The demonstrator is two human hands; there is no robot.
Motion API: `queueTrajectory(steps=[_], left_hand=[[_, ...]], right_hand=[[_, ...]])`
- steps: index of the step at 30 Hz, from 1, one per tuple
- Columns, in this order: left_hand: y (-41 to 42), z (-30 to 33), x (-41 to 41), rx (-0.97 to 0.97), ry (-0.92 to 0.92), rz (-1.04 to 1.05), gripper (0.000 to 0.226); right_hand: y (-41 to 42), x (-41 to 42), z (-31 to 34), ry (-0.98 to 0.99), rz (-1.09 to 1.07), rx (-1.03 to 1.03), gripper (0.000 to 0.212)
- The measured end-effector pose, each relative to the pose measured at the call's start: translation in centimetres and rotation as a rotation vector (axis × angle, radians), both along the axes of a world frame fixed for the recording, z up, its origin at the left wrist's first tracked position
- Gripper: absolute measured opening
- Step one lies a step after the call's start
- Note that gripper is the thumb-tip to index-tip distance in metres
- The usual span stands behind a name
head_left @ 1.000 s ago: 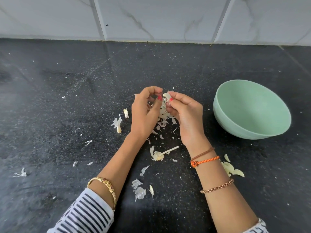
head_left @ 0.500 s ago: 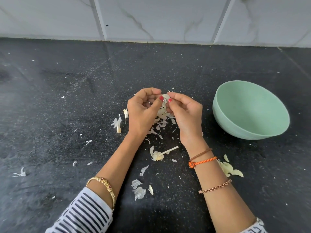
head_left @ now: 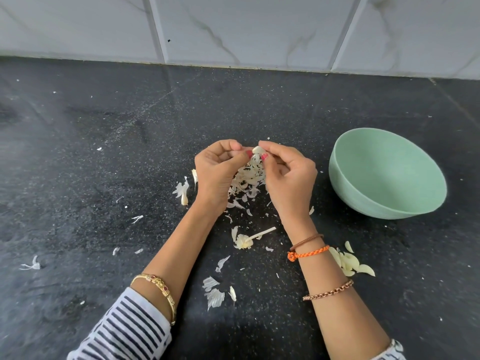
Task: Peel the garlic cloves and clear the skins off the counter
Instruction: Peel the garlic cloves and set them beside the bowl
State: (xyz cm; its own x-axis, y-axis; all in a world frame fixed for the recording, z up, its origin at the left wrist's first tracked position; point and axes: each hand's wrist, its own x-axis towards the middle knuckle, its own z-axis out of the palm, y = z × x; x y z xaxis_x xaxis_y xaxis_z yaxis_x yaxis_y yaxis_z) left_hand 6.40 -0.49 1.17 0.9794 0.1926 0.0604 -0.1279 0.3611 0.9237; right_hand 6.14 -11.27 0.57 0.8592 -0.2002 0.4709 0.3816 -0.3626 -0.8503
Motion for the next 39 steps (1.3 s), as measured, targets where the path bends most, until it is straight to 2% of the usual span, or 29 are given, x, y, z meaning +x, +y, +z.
queueTrajectory(steps=[5,11,15,22,25,29,34,39], left_hand=[[0.1,-0.1,0.0,0.049,-0.044,0.008,0.023],[0.4,-0.1,0.1,0.134,-0.069,0.030,0.027],[0.3,0.0,0.1,0.060,-0.031,0.002,0.025],[0.3,0.0,0.2,-0.040,0.007,-0.046,0.026],[0.2,0.0,0.1,-0.056,0.008,-0.039,0.027],[0.2,0.1,0.2,-0.054,-0.007,-0.023,0.027],[-0.1,0.2,0.1,-0.020,-0.019,-0.003,0.027],[-0.6,0.0,-0.1,0.121,-0.043,0.021,0.015]], right_hand=[[-0.1,0.1,0.0,0.051,0.017,0.051,0.025],[-0.2,0.0,0.0,-0.024,0.039,-0.046,0.026],[-0.1,0.1,0.1,-0.067,0.032,-0.069,0.027],[-0.5,0.4,0.0,-0.254,-0.013,-0.252,0.021],[-0.5,0.3,0.1,-0.279,-0.015,-0.247,0.021],[-0.1,0.0,0.4,-0.138,0.032,-0.092,0.022],[0.4,-0.7,1.9,0.225,0.185,0.371,0.023],[1.0,-1.0,2.3,0.336,0.171,0.622,0.023]])
